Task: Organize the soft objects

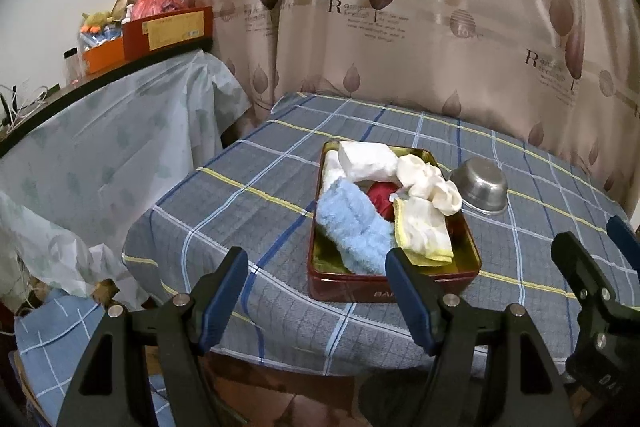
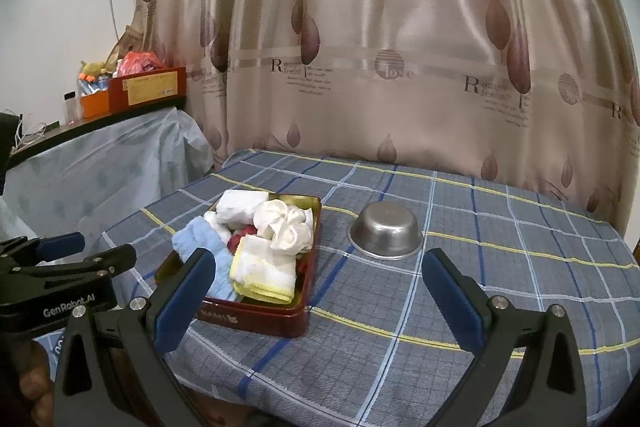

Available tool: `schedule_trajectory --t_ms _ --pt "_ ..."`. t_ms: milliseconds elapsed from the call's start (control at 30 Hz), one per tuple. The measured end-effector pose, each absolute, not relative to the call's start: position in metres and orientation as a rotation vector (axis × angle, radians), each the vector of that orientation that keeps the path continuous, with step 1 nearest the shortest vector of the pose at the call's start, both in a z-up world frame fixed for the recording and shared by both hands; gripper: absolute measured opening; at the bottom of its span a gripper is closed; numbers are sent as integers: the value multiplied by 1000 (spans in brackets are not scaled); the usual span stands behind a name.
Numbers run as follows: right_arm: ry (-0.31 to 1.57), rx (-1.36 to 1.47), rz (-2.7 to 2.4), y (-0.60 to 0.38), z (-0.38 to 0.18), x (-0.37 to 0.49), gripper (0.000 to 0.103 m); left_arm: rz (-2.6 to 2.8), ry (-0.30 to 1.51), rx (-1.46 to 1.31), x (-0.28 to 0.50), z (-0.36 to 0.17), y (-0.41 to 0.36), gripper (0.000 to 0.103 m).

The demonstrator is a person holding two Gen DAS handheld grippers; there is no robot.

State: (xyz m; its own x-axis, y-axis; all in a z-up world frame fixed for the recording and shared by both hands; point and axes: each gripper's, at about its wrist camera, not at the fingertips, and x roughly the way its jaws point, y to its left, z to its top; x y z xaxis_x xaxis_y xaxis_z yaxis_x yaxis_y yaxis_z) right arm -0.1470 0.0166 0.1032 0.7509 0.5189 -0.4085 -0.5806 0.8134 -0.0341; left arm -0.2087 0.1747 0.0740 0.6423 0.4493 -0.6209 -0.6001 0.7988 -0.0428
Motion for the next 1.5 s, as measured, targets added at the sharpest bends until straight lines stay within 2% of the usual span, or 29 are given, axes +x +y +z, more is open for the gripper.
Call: schedule_trajectory --t_ms 1500 --pt "414 -179 615 22 97 -147 103 623 650 -254 -207 71 177 73"
